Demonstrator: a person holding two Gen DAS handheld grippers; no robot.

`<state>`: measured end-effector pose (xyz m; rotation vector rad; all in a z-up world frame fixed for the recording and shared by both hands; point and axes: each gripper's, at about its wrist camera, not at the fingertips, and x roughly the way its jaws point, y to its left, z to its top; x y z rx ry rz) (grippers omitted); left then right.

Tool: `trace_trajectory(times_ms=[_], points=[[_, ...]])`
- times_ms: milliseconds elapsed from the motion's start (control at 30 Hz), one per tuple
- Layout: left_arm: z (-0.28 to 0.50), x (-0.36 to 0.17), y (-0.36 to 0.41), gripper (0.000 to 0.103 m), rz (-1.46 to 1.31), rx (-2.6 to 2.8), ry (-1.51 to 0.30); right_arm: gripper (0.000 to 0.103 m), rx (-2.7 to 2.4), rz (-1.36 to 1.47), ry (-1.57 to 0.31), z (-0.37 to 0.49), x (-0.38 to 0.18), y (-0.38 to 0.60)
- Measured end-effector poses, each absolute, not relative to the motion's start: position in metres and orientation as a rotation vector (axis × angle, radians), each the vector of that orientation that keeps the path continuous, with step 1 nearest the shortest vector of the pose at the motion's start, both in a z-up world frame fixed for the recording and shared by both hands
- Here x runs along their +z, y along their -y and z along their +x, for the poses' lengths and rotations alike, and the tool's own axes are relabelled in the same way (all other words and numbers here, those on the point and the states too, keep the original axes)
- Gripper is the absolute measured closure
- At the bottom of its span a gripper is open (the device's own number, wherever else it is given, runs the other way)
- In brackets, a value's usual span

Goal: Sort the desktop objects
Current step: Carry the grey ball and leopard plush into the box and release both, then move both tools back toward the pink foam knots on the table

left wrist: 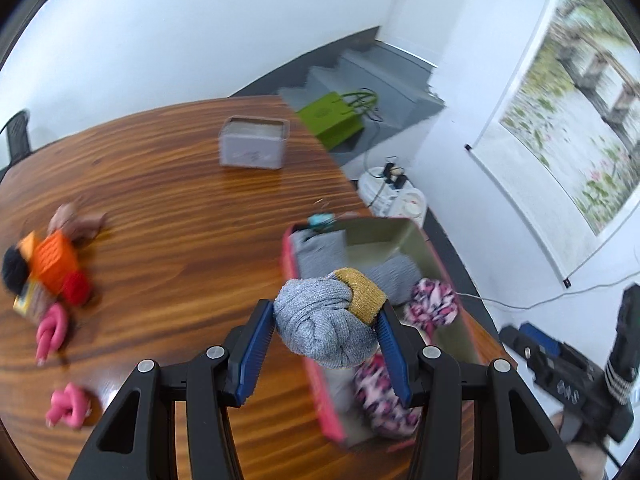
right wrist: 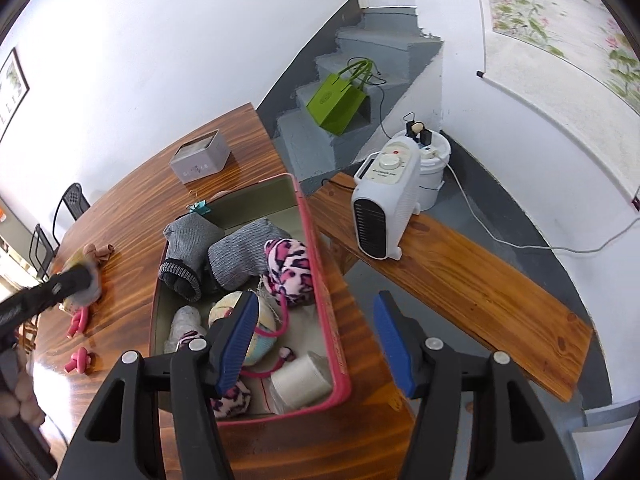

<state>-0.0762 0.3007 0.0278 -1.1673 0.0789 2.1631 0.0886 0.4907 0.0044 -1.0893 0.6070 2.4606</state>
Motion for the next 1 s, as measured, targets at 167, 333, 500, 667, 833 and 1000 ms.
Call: trace_trajectory(times_ms=[167,333,500,667,833,1000], points=[[-0.091,0.033,-0.345,0.05,-1.122,2.139,-0.122,0.039,2.476,-1.079,-0.606,0.093,0.01,-0.486],[-0.112,0.032,-0.371,0.031,-1.142,2.139,-0.138,0.039,2.498,-1.078,-0.595,0.091,0.014,-0.48],[-0.124,0.031,-0.359,0.026,-1.188,2.155,-0.074,0.039,2.511,-1.079,-0.602,0.089,0.016,-0.477],[-0.122,0.026,-0.33,0.026,-1.222,2.178,-0.038,0.039,2.53,-1.094,-0.597,0.082,0.016,-0.468],[-0.116,0.021,-0.291,0.026,-1.254,2.207,0.001,0.039,2.573,-1.12,-0.579,0.071,0.017,-0.449],[-0.111,0.015,-0.244,0.026,-1.292,2.256,0.035,0.039,2.637,-1.145,-0.561,0.056,0.019,-0.421]])
